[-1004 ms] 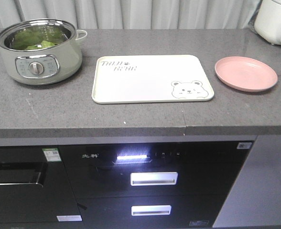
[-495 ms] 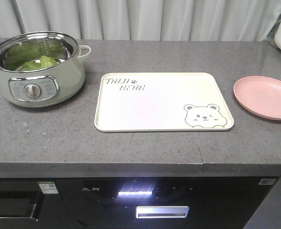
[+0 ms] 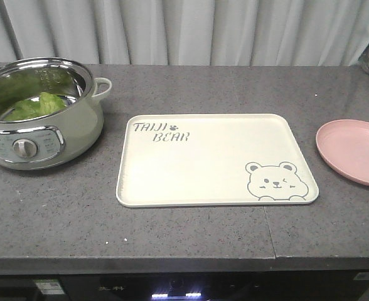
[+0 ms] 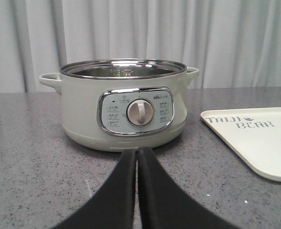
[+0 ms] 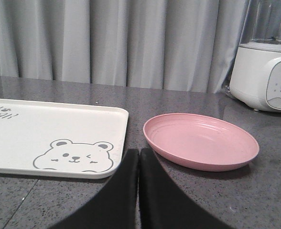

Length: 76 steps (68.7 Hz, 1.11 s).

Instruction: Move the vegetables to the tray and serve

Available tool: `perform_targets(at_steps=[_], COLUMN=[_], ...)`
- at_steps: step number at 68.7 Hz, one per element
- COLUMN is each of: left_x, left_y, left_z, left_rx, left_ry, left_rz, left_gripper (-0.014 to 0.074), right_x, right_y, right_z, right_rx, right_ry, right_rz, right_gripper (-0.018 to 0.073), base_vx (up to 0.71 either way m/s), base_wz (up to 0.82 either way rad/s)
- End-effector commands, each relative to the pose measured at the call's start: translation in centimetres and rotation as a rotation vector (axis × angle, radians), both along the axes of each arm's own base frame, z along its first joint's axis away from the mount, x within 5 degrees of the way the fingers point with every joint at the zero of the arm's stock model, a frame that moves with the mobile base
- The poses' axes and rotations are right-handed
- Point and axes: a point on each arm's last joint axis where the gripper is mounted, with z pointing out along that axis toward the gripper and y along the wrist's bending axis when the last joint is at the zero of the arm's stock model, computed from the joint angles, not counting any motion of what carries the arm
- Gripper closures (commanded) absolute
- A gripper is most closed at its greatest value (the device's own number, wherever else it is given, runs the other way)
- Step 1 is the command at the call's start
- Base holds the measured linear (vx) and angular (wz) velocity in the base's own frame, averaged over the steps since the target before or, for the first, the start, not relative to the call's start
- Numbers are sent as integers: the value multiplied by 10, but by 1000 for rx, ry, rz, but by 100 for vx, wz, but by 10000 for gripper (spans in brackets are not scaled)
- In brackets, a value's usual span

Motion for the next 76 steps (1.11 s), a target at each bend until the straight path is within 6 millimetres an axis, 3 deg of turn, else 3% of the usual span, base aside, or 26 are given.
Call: perform_targets(at_steps=[1, 76], left_x=[0, 0], left_y=[0, 0], left_z=[-2, -2], left_rx=[-14, -14], left_ry=[-60, -60], left_rz=[-4, -4], left_gripper=[602, 602], right_x=[0, 0], right_y=[0, 0], right_z=[2, 2], right_rx=[-17, -17], right_ry=[-68, -67], right_rz=[-4, -4], right_gripper=[565, 565], base_vx=[10, 4], base_wz=[0, -1])
